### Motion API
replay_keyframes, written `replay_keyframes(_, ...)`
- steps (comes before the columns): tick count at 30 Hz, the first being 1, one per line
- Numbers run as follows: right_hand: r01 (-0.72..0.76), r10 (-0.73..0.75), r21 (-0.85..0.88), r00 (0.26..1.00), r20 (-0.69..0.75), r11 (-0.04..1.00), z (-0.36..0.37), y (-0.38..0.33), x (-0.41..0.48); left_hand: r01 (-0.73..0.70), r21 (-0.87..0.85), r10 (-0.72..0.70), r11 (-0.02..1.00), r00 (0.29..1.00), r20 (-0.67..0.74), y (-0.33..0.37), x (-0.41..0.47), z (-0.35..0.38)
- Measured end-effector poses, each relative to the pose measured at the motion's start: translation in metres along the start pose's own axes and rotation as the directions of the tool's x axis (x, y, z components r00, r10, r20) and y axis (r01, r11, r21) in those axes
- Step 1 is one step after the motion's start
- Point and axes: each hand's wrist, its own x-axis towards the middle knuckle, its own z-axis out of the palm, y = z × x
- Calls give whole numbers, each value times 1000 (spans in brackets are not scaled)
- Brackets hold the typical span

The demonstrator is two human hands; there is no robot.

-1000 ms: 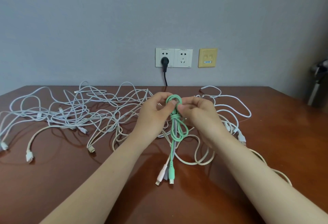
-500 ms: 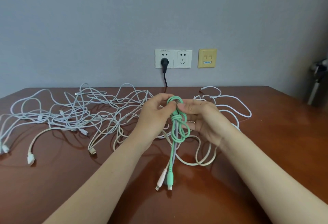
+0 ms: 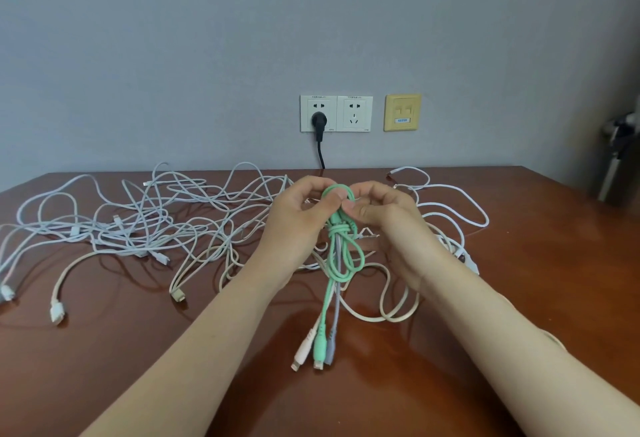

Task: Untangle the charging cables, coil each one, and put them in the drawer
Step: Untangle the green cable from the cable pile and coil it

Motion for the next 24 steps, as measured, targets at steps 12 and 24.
replay_keyframes(12, 52, -59, -76, 994, -89, 996, 4, 5, 1, -224, 292, 232, 930, 973, 6, -4, 0, -4)
replay_keyframes(24, 298, -513, -649, 842, -167, 700, 4, 16, 3, 41, -87, -32, 995, 994, 102, -1, -6, 9)
